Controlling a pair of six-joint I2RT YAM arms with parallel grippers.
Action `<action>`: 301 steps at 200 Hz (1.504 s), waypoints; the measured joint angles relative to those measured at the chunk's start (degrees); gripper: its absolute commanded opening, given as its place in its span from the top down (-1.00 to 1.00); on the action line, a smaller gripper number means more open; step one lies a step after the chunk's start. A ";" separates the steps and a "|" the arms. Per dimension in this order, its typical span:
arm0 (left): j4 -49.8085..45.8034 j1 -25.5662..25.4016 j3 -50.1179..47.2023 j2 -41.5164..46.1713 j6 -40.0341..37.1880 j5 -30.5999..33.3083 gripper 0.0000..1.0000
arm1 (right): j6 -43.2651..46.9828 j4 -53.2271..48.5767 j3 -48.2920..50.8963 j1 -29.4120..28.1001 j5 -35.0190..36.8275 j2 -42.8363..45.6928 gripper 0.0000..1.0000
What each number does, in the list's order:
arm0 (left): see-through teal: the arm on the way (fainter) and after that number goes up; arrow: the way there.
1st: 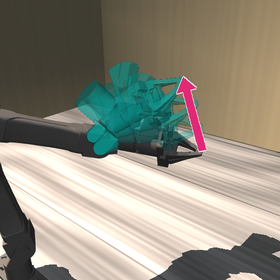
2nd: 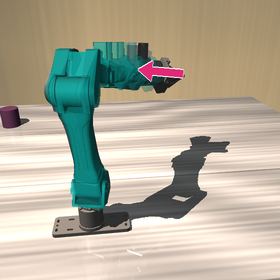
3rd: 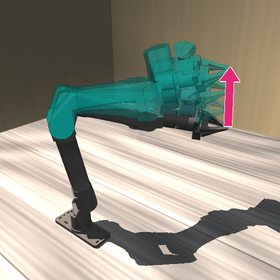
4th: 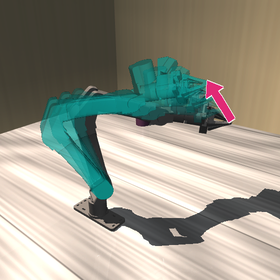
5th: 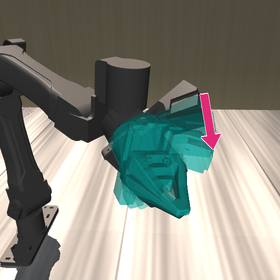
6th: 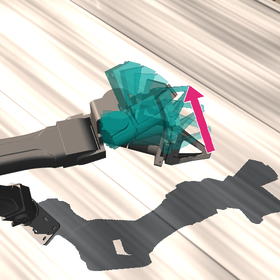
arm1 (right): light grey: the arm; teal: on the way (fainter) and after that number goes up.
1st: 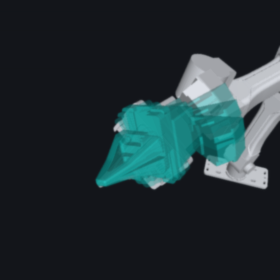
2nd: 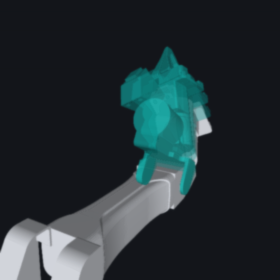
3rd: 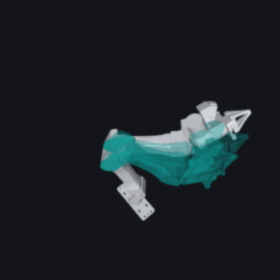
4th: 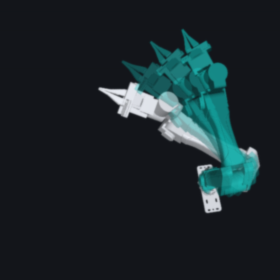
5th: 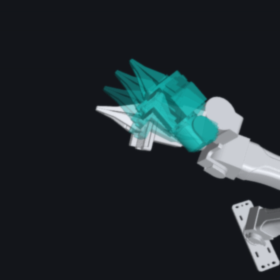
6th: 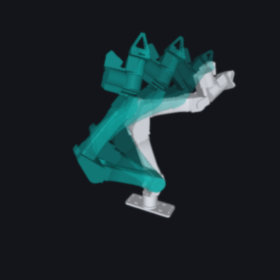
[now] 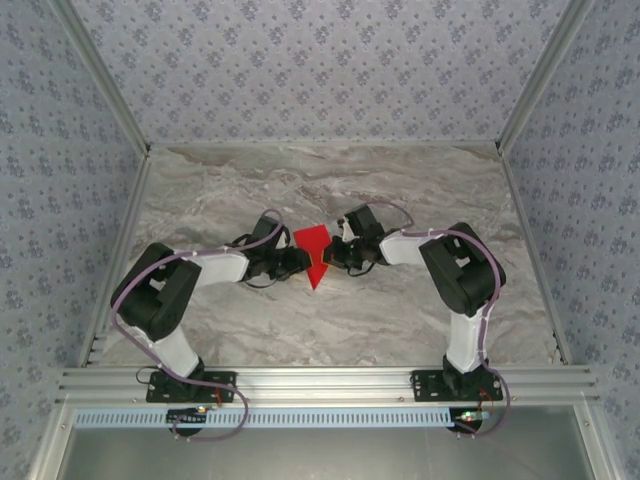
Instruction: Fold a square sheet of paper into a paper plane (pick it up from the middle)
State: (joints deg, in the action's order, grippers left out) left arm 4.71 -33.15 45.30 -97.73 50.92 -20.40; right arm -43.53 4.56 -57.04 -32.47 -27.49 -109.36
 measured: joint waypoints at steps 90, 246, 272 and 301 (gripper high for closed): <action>1.55 0.02 0.72 -0.26 0.15 -1.29 0.54 | -0.24 0.31 0.17 0.11 -0.39 0.63 1.00; -1.07 0.02 5.22 -4.02 -5.90 0.76 0.94 | 0.07 2.86 3.02 -3.32 -6.25 3.74 1.00; -1.55 0.02 5.40 -4.50 -6.54 0.92 0.94 | 0.07 3.21 3.02 -3.69 -6.51 3.65 1.00; -1.55 0.02 5.46 -4.52 -6.97 0.90 0.94 | 0.07 3.43 3.34 -3.69 -6.47 3.19 1.00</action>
State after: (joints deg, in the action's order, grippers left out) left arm 3.16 -33.12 50.76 -102.26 43.94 -19.51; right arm -43.46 7.99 -53.69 -36.16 -33.95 -106.17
